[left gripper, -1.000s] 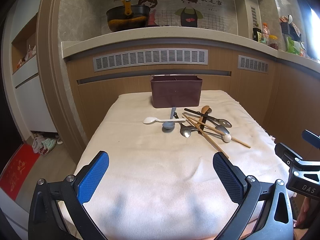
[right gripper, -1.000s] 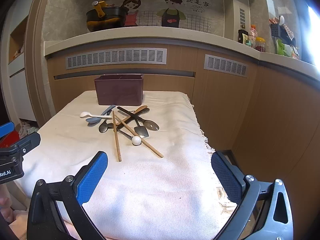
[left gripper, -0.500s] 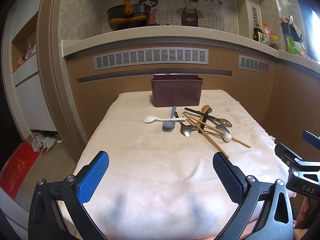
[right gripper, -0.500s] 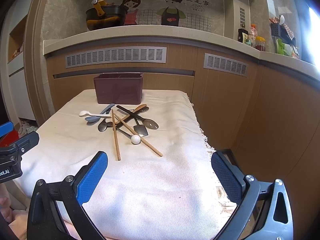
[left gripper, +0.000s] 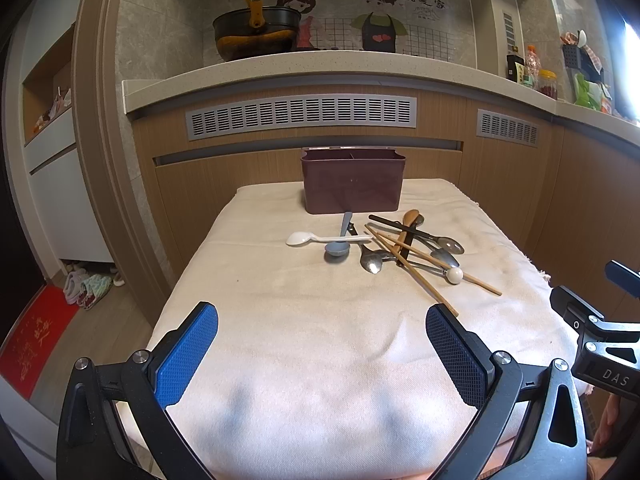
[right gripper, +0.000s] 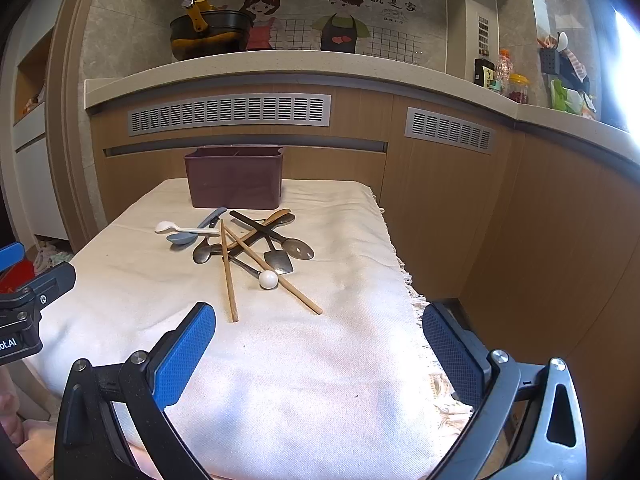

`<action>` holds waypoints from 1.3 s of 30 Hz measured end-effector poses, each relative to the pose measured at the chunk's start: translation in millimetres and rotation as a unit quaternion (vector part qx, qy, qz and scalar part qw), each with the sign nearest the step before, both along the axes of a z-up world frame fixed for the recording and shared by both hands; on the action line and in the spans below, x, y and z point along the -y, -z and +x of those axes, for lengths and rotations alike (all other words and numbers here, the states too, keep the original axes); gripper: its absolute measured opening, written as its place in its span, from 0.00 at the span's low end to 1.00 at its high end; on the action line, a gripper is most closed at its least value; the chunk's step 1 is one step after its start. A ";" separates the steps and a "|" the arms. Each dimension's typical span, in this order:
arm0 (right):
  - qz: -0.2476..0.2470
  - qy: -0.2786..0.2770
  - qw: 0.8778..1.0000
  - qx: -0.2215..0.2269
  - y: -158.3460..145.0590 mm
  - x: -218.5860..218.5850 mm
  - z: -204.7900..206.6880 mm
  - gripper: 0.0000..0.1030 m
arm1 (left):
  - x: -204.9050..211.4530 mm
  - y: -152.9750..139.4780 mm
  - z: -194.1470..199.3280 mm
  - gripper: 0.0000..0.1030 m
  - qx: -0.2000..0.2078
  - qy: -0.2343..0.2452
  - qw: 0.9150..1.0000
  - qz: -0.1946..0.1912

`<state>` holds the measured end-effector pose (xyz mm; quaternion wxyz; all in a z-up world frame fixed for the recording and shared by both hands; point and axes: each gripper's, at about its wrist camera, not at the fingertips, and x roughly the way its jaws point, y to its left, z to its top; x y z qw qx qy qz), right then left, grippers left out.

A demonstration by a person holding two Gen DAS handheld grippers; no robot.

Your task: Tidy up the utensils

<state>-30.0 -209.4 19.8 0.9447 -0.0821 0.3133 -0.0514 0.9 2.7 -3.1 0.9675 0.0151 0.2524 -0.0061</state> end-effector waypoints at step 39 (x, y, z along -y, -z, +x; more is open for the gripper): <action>0.003 -0.017 1.000 -0.010 -4.6 3.8 12.8 1.00 | 7.7 2.9 10.2 1.00 -0.003 0.019 1.000 0.012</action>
